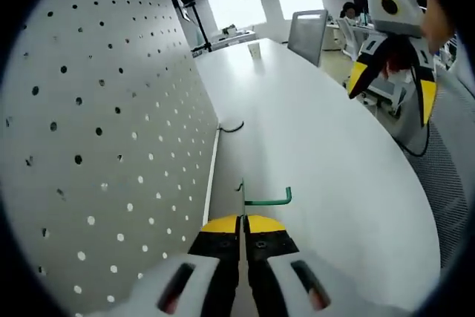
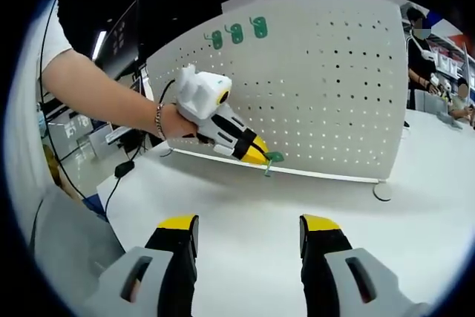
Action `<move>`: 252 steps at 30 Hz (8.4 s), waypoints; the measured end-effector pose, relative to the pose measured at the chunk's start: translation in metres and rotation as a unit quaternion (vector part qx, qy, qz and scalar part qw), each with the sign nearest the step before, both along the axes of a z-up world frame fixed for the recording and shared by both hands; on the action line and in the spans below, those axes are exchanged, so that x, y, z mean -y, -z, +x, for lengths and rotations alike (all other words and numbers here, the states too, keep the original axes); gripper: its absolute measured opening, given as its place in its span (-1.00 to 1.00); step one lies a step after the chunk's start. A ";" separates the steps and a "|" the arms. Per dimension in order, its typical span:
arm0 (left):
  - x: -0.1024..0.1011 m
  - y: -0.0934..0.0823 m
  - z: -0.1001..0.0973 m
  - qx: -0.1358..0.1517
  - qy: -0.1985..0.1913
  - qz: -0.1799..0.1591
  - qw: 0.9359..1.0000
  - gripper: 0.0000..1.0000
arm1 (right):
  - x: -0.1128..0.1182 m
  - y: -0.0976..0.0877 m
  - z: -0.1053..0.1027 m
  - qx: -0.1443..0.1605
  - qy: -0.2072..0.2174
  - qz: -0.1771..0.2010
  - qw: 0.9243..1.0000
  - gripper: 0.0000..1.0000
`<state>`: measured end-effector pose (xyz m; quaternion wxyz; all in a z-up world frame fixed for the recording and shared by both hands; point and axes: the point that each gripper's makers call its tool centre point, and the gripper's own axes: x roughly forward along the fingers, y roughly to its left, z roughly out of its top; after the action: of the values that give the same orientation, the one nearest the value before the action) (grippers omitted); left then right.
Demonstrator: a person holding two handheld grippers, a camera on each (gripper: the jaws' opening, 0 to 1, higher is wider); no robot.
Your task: Insert the hook assembly into the mounting plate slot until the hook locks in place.
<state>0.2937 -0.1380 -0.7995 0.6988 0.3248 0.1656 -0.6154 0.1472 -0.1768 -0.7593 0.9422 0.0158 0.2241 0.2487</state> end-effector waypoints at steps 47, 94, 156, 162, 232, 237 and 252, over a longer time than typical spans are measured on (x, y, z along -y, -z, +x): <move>-0.031 -0.094 -0.026 0.039 -0.093 -0.153 0.983 -0.97 | -0.010 -0.019 -0.003 0.027 -0.033 0.017 0.999 0.06; -0.095 -0.161 -0.095 0.046 -0.189 -0.276 0.941 -0.97 | -0.024 -0.028 -0.004 0.037 -0.041 0.057 0.997 0.06; -0.128 -0.167 -0.108 0.053 -0.273 -0.328 0.903 -0.96 | -0.066 -0.128 -0.013 0.139 -0.092 0.308 0.936 -0.29; -0.126 -0.170 -0.108 0.060 -0.275 -0.327 0.902 -0.96 | -0.075 -0.129 -0.010 0.138 -0.099 0.312 0.935 -0.32; -0.129 -0.178 -0.103 0.079 -0.310 -0.334 0.887 -0.96 | -0.155 -0.152 0.041 0.103 -0.102 0.377 0.915 -0.95; -0.128 -0.178 -0.103 0.079 -0.309 -0.332 0.888 -0.96 | -0.156 -0.151 0.043 0.094 -0.099 0.380 0.915 -0.95; -0.128 -0.179 -0.103 0.081 -0.309 -0.331 0.888 -0.97 | -0.158 -0.150 0.044 0.085 -0.092 0.388 0.913 -0.98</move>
<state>0.1909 -0.0095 -0.6208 0.9316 0.0555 -0.0128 -0.3589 0.1912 -0.0190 -0.6089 0.8502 0.3385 0.0295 0.4022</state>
